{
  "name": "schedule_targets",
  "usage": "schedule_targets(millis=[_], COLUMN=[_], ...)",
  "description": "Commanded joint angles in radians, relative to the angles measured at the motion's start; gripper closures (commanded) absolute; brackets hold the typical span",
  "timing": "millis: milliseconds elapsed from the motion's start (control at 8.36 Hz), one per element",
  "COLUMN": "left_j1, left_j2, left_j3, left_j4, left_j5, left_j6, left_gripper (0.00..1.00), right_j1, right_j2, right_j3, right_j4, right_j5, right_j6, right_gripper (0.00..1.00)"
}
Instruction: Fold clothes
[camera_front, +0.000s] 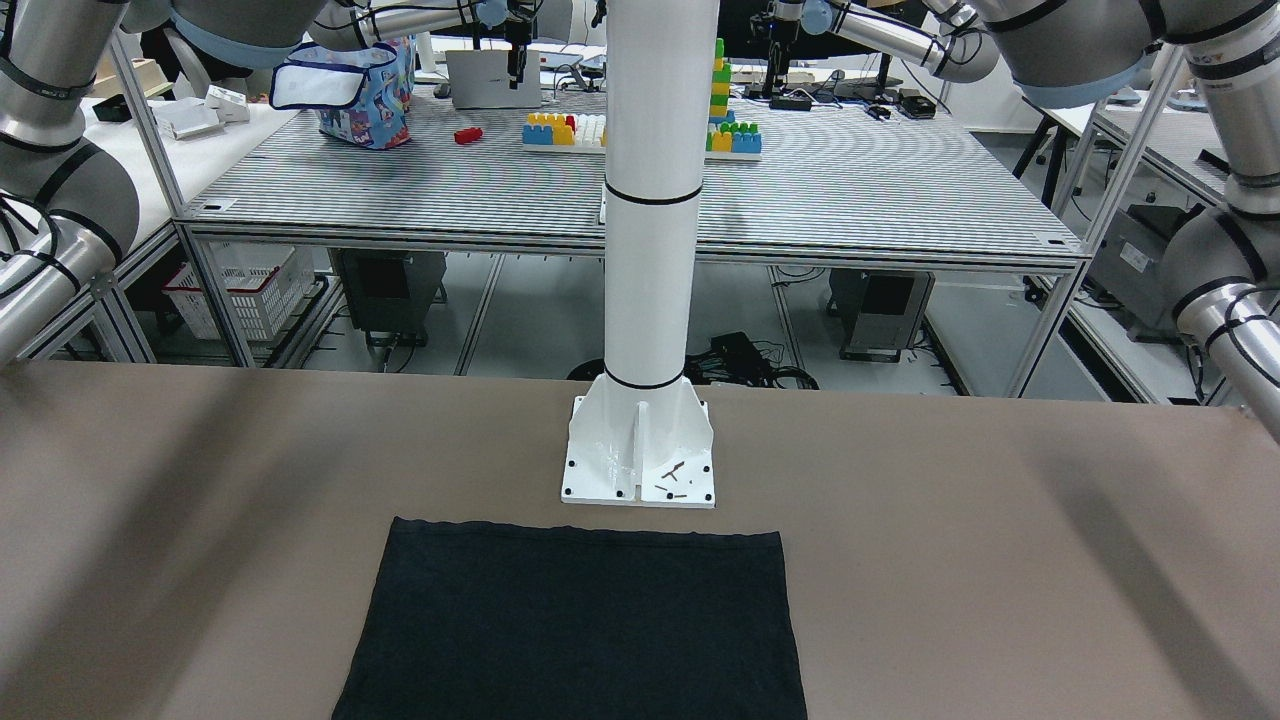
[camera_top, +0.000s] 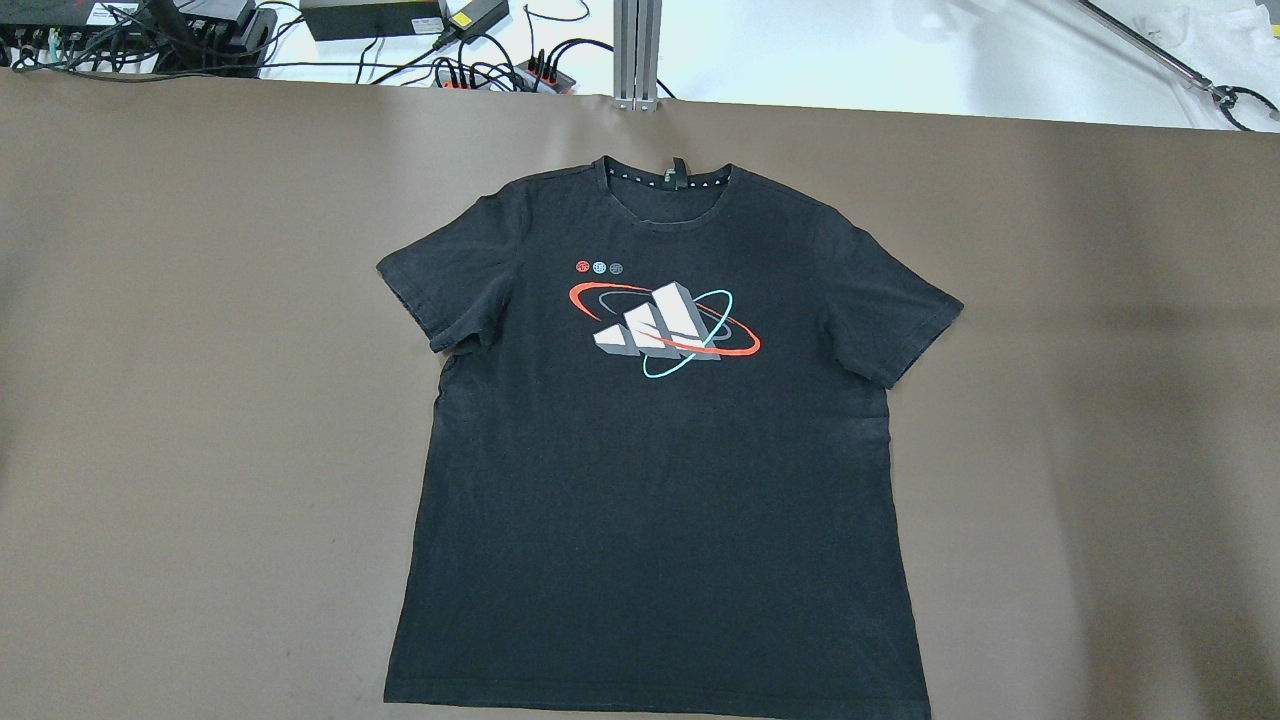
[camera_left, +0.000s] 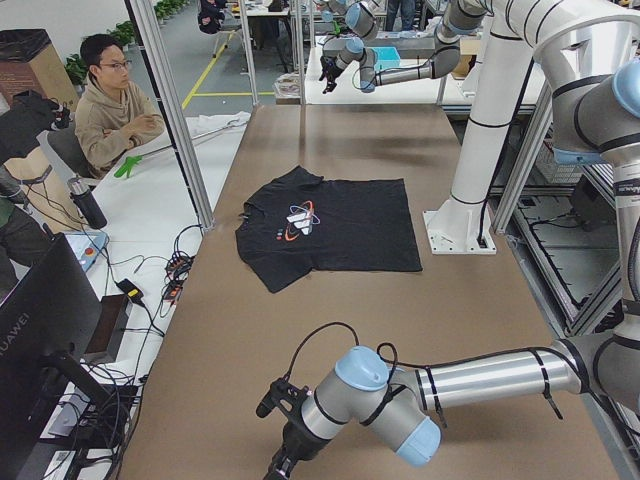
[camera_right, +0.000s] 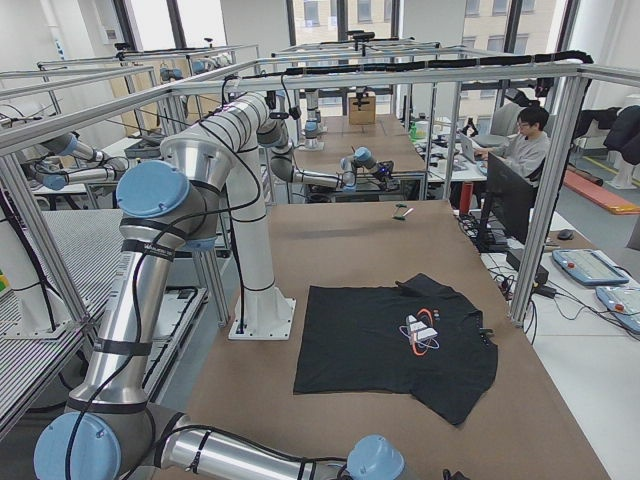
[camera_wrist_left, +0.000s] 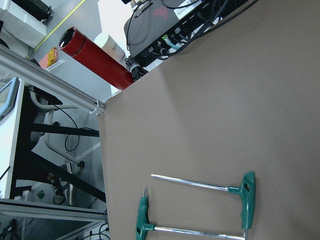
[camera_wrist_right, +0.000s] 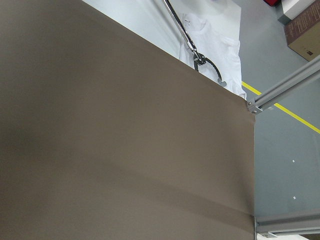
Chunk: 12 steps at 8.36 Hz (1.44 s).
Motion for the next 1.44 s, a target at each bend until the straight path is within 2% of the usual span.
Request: schedule_targets(millis=[0, 239, 479, 598, 718, 838, 1197, 1316], left_j1=[-0.001, 0.000, 0.000, 0.000, 0.000, 0.000, 0.000, 0.000], left_j2=[0.008, 0.008, 0.008, 0.008, 0.008, 0.008, 0.011, 0.011], left_j3=[-0.001, -0.002, -0.002, -0.001, 0.001, 0.002, 0.007, 0.010], left_j4=[-0.004, -0.004, -0.004, -0.004, -0.004, -0.004, -0.003, -0.003], left_j5=[0.001, -0.002, -0.006, -0.006, -0.004, -0.006, -0.013, -0.012], left_j6=[0.000, 0.000, 0.000, 0.000, 0.000, 0.000, -0.026, -0.056], left_gripper=[0.00, 0.00, 0.00, 0.00, 0.00, 0.00, 0.00, 0.00], right_j1=[-0.001, -0.001, -0.009, -0.013, -0.044, -0.062, -0.309, -0.355], right_j2=[0.000, -0.017, -0.008, -0.002, 0.024, 0.071, 0.216, 0.289], right_j3=[-0.001, -0.002, -0.004, -0.004, -0.002, 0.001, -0.016, -0.056], right_j4=[0.000, 0.006, 0.003, 0.003, 0.006, 0.006, 0.011, 0.009], right_j5=[0.010, 0.019, 0.101, 0.169, 0.256, 0.280, 0.304, 0.298], right_j6=[0.001, 0.002, 0.034, 0.145, 0.333, 0.464, 0.718, 0.779], right_gripper=[0.05, 0.05, 0.05, 0.05, 0.05, 0.05, 0.05, 0.06])
